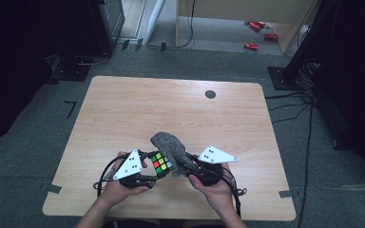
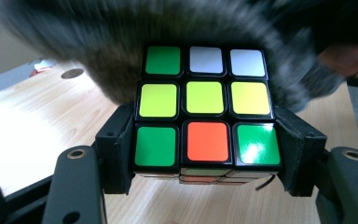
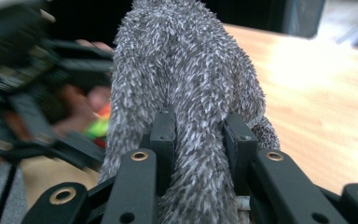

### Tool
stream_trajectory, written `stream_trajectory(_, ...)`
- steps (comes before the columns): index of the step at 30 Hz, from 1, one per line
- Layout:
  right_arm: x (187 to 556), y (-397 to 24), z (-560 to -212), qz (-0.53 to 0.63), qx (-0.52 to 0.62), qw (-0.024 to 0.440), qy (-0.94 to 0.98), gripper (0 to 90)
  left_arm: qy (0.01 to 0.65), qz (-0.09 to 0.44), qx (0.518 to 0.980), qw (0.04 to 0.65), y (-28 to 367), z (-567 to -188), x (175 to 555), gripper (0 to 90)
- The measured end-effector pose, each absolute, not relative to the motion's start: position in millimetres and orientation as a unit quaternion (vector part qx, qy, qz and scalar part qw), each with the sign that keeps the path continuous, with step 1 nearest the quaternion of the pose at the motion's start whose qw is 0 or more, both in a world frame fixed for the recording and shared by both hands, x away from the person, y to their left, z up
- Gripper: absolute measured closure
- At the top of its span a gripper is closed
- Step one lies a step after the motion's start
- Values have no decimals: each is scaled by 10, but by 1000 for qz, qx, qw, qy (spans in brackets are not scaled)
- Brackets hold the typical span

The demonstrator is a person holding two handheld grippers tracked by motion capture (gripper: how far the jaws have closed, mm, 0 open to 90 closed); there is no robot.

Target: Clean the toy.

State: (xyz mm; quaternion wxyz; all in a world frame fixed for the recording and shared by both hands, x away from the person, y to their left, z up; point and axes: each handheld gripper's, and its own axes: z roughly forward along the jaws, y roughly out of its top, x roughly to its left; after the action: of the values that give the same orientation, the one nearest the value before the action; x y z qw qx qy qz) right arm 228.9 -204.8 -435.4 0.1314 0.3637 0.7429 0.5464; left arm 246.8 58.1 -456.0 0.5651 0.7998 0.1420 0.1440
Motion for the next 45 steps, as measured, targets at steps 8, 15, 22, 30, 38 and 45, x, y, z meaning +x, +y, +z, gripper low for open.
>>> stream_trajectory(8,2220,-2006,-4259,561,345,134,741,715,155,131,801,564,590,-4623,2516,350)
stream_trajectory(15,2268,-2023,-4327,542,358,150,746,718,142,135,794,575,587,-4555,2466,350)
stream_trajectory(22,2243,-2010,-4288,555,361,129,738,718,148,135,798,568,600,-4598,2502,350)
stream_trajectory(30,2273,-2035,-4337,544,362,142,744,715,140,141,789,582,630,-4541,2472,350)
stream_trajectory(38,2252,-2014,-4323,552,359,139,740,715,139,139,795,574,609,-4583,2485,350)
stream_trajectory(45,2279,-2032,-4373,548,366,147,737,713,136,143,788,584,623,-4522,2457,350)
